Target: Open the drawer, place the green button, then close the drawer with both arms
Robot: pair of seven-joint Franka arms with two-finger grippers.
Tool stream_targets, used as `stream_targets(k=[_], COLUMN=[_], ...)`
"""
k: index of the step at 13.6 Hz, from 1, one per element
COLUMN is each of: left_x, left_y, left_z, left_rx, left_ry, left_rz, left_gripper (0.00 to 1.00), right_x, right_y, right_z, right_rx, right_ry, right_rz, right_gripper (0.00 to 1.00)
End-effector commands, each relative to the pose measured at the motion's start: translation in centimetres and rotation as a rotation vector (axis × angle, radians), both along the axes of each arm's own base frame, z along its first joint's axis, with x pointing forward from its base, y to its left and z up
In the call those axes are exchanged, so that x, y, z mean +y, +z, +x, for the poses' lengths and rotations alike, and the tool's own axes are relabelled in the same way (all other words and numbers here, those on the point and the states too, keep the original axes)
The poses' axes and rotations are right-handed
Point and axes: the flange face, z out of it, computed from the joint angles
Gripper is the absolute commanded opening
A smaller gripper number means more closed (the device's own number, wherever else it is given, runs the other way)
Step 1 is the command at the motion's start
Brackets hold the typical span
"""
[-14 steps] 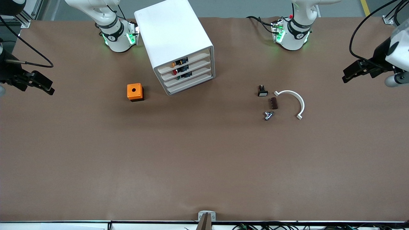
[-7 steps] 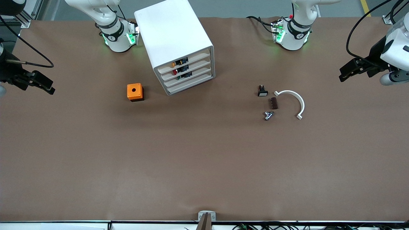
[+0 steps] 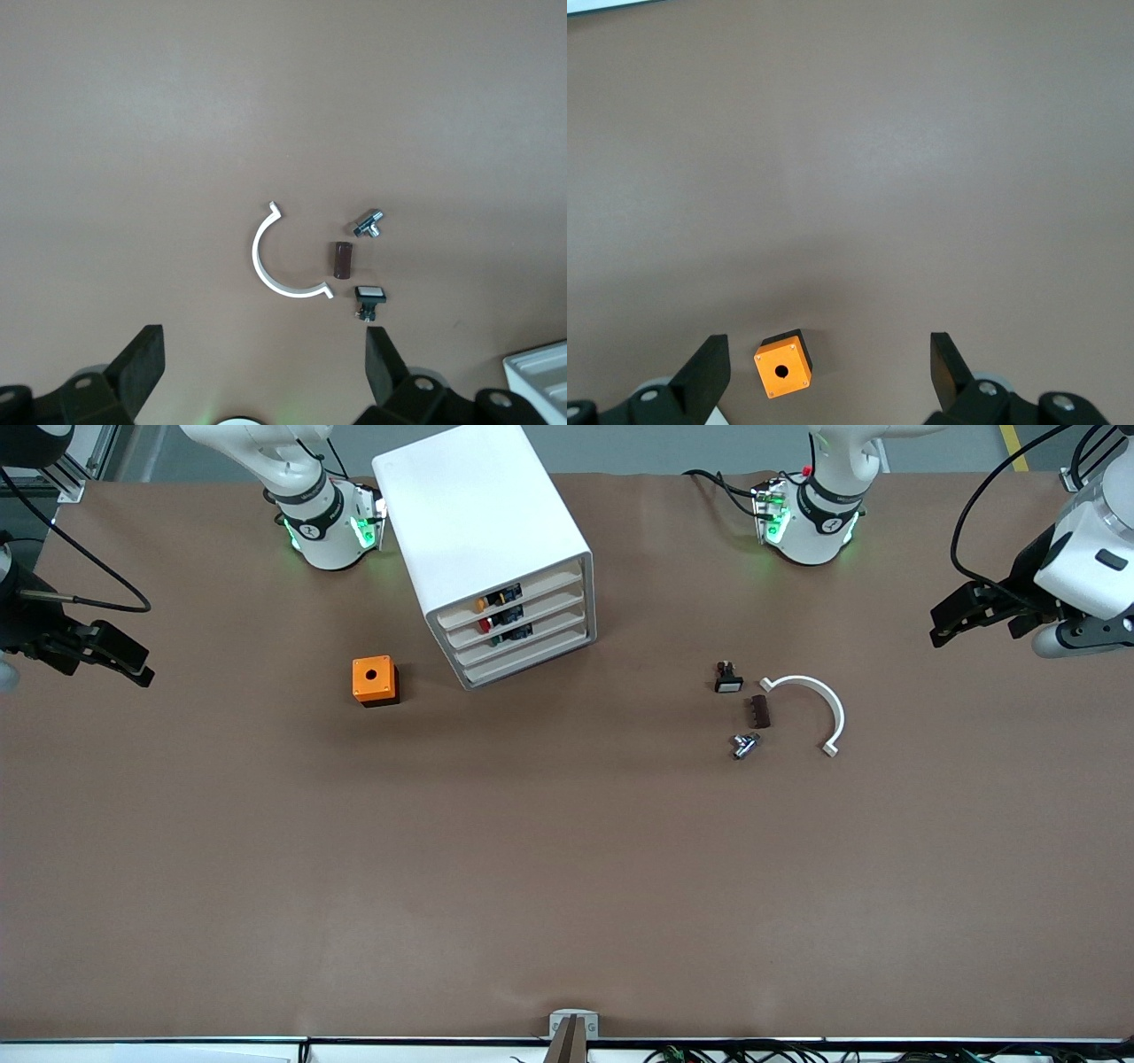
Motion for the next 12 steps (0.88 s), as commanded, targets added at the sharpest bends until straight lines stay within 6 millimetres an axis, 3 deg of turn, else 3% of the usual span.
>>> stream_targets(k=[1,12], left_x=[0.7,0.8], left_y=[0.6,1.5], left_z=[-0.9,0.1], left_rx=[-0.020,-0.031], left_ry=[-0.038,-0.036], left_rz=[0.036,0.049], left_gripper=[1.00,1.00], right_x=[0.4,0.4], right_y=[0.5,0.5], right_z=[-0.3,-0.3], right_rx=[-0.001,0.001], right_ry=[-0.010,-0.010], right_rz=[-0.008,-0.008], right_gripper=[1.00,1.00])
